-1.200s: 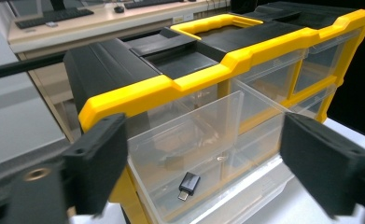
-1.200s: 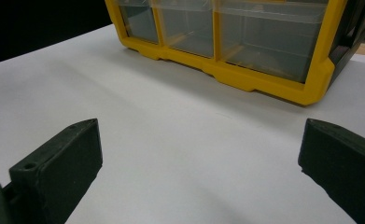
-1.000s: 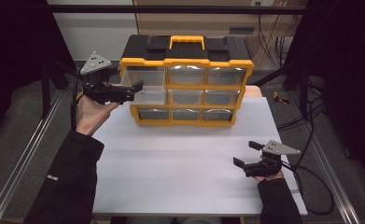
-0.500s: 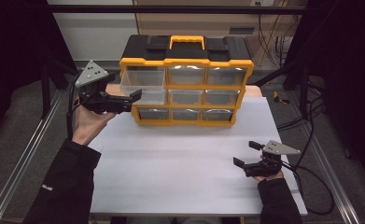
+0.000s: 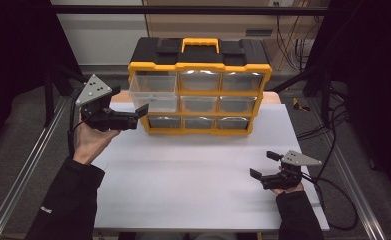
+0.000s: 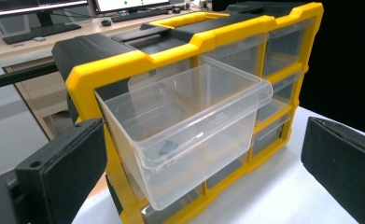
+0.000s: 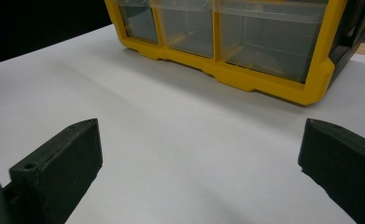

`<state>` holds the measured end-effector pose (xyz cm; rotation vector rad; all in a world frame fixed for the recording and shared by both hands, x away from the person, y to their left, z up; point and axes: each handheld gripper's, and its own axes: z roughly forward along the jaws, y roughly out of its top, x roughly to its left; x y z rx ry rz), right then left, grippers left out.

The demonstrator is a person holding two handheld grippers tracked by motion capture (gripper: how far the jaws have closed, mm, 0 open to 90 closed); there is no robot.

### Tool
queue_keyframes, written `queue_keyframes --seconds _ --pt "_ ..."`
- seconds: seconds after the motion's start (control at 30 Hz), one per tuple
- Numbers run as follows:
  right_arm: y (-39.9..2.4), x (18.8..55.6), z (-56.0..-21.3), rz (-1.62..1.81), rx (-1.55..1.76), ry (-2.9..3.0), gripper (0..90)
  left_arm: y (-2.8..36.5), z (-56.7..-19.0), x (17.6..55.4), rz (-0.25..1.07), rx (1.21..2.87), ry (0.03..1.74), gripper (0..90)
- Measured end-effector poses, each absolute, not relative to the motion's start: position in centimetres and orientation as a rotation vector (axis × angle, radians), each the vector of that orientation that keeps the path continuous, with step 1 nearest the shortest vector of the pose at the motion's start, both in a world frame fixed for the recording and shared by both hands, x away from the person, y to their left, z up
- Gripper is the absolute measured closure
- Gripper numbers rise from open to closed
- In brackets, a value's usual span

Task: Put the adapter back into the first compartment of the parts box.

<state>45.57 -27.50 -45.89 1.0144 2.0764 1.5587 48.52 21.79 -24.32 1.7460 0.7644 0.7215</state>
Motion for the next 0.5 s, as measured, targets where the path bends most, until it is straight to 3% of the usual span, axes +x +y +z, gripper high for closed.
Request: queue_keyframes --seconds 0.5 --pt "-27.5 45.6 -45.9 1.557 1.016 2.076 0.2 21.8 -26.1 47.7 0.707 1.774 0.743 0.4"
